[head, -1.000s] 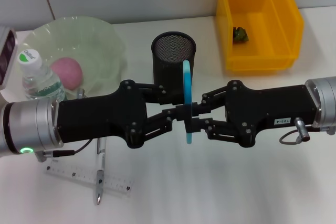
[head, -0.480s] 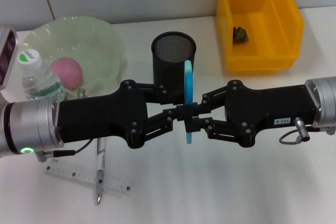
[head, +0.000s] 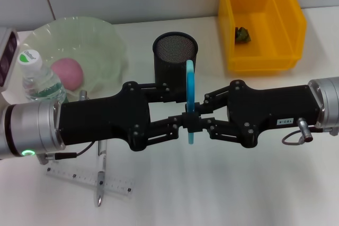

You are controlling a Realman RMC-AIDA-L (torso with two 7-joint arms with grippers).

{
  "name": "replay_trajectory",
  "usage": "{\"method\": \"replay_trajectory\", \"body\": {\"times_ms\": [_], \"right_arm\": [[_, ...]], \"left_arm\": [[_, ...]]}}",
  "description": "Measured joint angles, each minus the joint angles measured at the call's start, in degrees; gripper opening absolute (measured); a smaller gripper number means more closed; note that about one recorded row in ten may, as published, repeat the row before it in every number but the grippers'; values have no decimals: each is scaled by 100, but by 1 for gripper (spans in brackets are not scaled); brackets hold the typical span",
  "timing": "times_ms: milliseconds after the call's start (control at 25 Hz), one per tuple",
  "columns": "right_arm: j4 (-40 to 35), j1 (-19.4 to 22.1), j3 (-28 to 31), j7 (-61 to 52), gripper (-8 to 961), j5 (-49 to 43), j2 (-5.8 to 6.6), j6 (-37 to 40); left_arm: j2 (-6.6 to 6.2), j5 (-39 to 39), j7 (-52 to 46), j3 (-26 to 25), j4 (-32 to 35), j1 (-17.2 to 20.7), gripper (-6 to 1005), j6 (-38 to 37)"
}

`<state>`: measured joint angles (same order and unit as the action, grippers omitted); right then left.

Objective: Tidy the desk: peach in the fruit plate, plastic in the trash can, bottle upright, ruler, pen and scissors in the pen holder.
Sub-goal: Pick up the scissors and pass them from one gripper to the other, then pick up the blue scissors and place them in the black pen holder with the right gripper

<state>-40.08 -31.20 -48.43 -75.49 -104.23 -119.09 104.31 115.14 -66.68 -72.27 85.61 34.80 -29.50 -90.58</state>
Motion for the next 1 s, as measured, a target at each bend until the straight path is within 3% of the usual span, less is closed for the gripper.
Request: {"method": "replay_trajectory", "body": {"times_ms": [120,200,640,1000], "right_arm": [[-3,0,26,-1,214,0,0,0],[-4,0,35,0,214,0,0,0],[-19,57,150,47,218,366,0,-435],[182,-85,73,404,221,919,-22,-1640]], "left_arm": [[-7,-3,-1,-16,-1,28,329,-10],[-14,-3,0,-32,-10,37,481,-10],[-160,-12,43,-424,-55,512,508,-59],[-127,-110,152,-424,-70,785,529,-188]]}}
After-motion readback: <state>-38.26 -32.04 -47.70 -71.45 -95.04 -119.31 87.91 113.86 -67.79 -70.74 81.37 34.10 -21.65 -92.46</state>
